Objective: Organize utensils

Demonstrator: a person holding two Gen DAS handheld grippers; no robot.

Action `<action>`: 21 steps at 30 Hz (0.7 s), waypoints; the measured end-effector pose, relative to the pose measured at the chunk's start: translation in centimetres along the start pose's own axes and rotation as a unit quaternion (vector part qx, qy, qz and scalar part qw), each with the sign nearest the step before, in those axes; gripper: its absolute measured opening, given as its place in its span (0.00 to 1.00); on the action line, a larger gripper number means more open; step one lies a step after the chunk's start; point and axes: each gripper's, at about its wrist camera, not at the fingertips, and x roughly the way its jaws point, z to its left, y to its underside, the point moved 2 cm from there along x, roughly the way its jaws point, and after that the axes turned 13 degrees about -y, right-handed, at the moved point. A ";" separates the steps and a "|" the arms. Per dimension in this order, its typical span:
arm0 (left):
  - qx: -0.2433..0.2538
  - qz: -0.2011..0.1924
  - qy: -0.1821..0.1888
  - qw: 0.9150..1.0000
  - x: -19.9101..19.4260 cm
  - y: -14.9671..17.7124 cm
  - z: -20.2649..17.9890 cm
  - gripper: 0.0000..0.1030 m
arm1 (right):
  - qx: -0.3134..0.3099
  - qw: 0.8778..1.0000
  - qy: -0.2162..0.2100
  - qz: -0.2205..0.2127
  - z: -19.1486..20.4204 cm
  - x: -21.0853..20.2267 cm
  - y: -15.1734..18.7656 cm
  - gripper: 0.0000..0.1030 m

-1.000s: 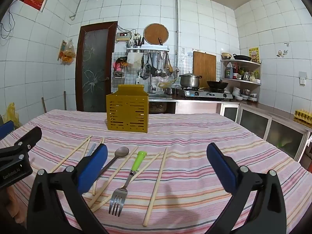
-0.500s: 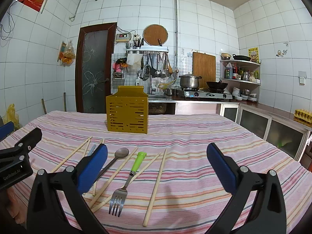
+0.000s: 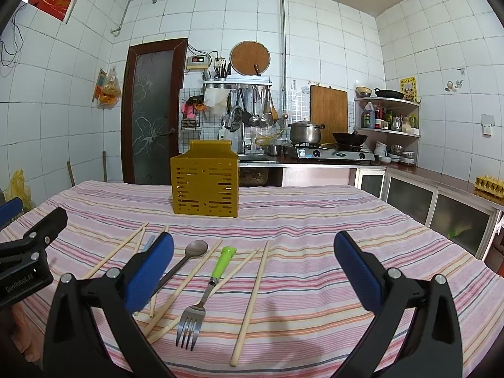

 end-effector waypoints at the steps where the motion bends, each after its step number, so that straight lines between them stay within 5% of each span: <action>1: 0.000 0.000 0.000 1.000 0.0 0.0 0.0 0.95 | 0.000 1.000 0.000 0.000 0.0 0.0 0.0 0.96; 21: -0.001 -0.002 0.000 1.000 -0.7 -0.6 -0.2 0.95 | -0.001 1.000 0.001 -0.003 -0.2 -0.4 -0.2 0.96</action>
